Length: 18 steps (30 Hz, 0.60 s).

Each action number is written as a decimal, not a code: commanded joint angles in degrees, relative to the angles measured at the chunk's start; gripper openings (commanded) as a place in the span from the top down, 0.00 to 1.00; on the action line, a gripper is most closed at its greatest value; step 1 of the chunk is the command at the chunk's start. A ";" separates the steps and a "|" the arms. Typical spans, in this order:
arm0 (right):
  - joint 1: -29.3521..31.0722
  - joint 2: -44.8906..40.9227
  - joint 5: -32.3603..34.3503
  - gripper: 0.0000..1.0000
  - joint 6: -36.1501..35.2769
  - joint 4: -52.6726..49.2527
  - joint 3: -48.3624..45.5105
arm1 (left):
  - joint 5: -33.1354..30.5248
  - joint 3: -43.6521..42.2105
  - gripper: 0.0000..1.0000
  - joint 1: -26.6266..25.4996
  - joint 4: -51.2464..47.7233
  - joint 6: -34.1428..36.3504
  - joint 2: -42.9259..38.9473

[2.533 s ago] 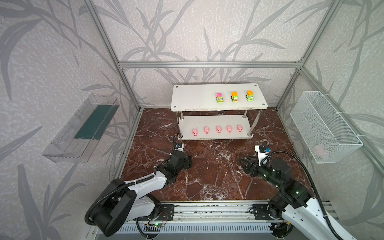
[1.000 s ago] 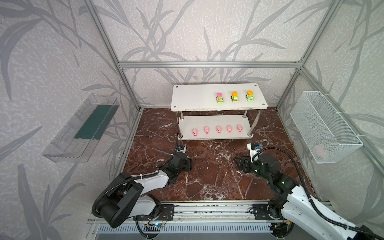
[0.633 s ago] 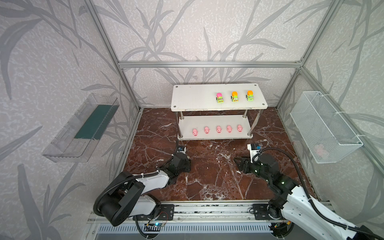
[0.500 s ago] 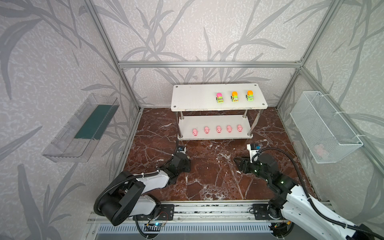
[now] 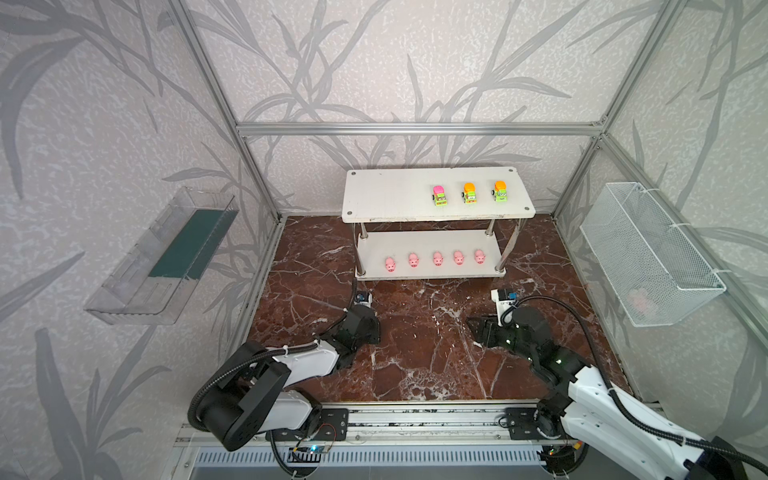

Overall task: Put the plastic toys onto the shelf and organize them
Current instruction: 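Lift the truck with the left gripper and carry it above the top shelf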

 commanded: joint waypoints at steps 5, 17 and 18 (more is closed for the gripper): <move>-0.47 1.47 -0.40 0.38 0.48 2.24 -0.72 | -1.33 5.64 0.70 -0.21 -10.47 -1.10 -6.09; -1.08 5.47 -1.28 0.38 0.66 4.01 -0.37 | -0.14 33.73 0.69 -0.19 -46.75 -2.12 -17.79; -1.09 5.98 -1.44 0.38 0.66 4.29 -0.28 | 0.18 36.81 0.69 -0.24 -49.21 -2.20 -17.62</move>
